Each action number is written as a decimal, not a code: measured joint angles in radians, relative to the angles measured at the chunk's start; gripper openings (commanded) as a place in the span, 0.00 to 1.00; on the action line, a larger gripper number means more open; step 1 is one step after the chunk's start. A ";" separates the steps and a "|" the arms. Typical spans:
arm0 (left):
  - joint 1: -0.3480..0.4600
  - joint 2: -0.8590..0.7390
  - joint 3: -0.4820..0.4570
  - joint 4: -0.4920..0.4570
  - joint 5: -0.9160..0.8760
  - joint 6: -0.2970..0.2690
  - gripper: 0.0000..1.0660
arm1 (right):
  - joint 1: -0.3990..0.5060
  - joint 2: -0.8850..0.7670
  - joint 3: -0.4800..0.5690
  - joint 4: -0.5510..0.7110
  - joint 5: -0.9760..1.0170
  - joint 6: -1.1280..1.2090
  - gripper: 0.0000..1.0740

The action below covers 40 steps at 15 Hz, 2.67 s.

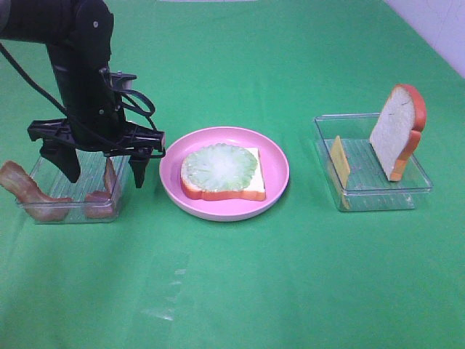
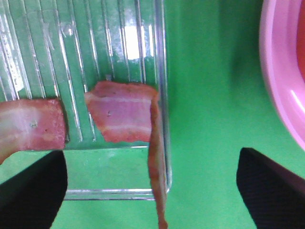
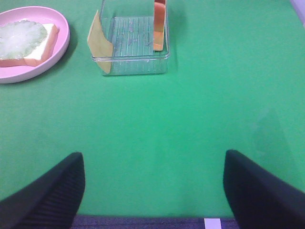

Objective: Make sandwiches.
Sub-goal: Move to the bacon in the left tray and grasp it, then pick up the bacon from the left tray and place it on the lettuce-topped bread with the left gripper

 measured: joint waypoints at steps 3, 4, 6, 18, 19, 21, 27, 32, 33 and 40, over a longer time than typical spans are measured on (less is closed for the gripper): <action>0.000 0.002 0.000 0.000 -0.028 0.000 0.51 | 0.000 0.000 0.000 0.000 0.000 0.000 0.72; 0.000 0.002 0.000 0.000 -0.028 0.000 0.51 | 0.000 0.000 0.000 0.000 0.000 0.000 0.72; 0.000 0.002 0.000 0.000 -0.027 0.000 0.51 | 0.000 0.000 0.000 0.000 0.000 0.000 0.72; 0.000 0.003 0.000 0.000 0.001 0.016 0.00 | 0.000 0.000 0.000 0.000 0.000 0.000 0.72; 0.000 0.003 0.000 0.000 0.002 0.019 0.00 | 0.000 0.000 0.000 0.000 0.000 0.000 0.72; 0.000 -0.004 0.000 0.000 0.003 0.020 0.00 | 0.000 0.000 0.000 0.000 0.000 0.000 0.72; 0.000 -0.208 0.000 -0.007 0.007 0.062 0.00 | 0.000 0.000 0.000 0.000 0.000 0.000 0.72; 0.000 -0.263 -0.165 -0.315 -0.025 0.282 0.00 | 0.000 0.000 0.000 0.000 0.000 0.000 0.72; 0.000 -0.241 -0.204 -0.406 -0.031 0.341 0.00 | 0.000 0.000 0.000 0.000 0.000 0.000 0.72; 0.000 0.040 -0.355 -0.946 -0.070 0.707 0.00 | 0.000 0.000 0.000 0.000 0.000 0.000 0.72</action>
